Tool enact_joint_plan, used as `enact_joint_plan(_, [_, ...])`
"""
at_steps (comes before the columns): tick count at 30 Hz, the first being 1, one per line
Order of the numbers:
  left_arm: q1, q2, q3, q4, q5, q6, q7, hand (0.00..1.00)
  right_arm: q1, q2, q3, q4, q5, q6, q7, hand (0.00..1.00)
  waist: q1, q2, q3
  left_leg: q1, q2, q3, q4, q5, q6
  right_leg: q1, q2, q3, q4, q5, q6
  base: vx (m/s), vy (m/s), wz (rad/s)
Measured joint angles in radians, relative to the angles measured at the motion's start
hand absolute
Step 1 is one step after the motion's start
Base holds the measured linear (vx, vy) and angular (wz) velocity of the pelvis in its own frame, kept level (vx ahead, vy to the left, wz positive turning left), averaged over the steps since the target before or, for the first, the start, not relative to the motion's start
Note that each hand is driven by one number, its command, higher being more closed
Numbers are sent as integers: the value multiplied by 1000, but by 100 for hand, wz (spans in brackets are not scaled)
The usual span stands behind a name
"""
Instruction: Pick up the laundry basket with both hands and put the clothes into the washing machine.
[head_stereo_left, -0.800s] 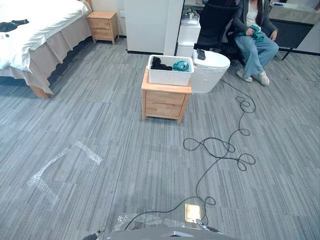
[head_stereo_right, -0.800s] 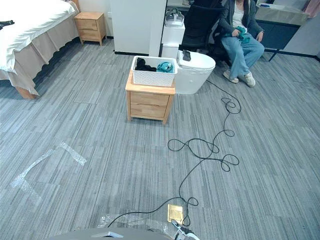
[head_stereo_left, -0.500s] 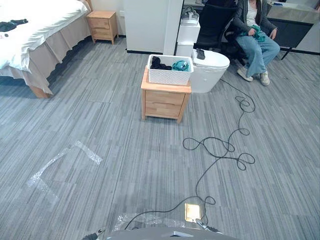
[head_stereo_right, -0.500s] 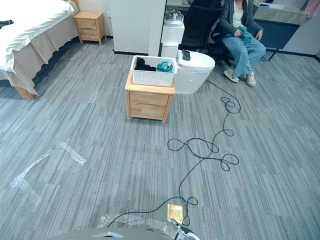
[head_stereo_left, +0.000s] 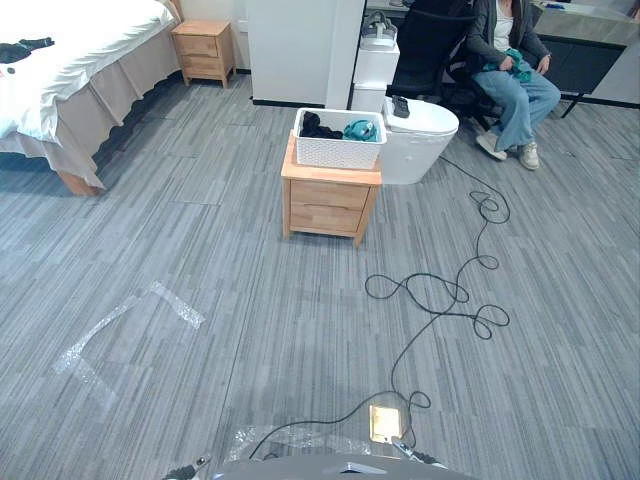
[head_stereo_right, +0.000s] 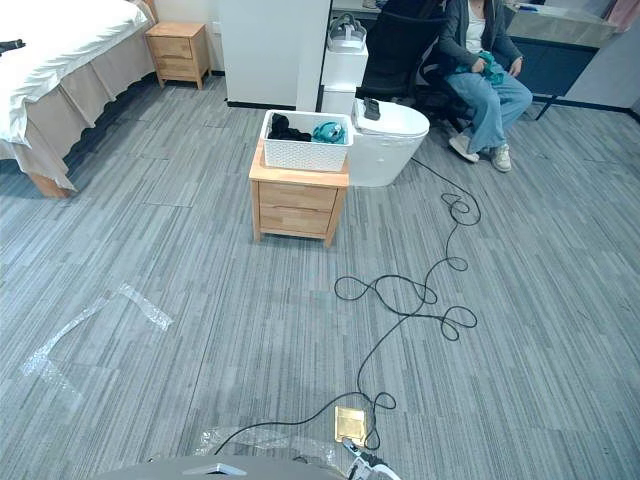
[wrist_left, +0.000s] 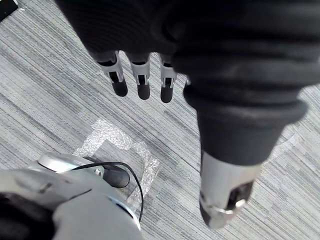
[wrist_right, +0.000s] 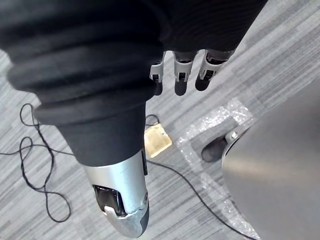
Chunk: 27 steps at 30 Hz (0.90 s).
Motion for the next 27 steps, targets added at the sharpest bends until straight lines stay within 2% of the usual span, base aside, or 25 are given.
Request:
enact_joint_plan(11, [0,0,0,1,0,0,-1,0,2,0,2,0,0,0,0,0,1,1,1,-7,2,13,-1,-6,-8,-4,2,11,-1,0,0,-1,0,-3])
enact_joint_plan(21, [-27,-5,34,4,-4,0,-1,0,-8,-4,31,-11,-1,-1,-1,0,19,3,14,-34,8,112,0,-27,1,-75,11,111,9,15,4,-9,-9,-29])
enact_joint_plan(24, [-34,-11,56,0,-4,0,0,0,-9,-5,51,-21,0,-2,-1,0,29,1,19,-46,8,127,5,-45,3,-118,10,119,70,-13,14,0,9,-16])
enact_joint_plan(26, [-44,-16,81,-3,-6,0,1,0,5,0,50,-48,23,-2,-1,0,29,-1,29,-50,6,112,11,-68,20,-188,6,102,221,-75,21,37,10,5])
enact_joint_plan(27, [-59,-18,94,-3,-15,0,2,0,4,3,50,-57,38,-5,-1,0,28,-4,37,-67,10,105,41,-88,20,-248,0,84,345,-105,29,48,15,26])
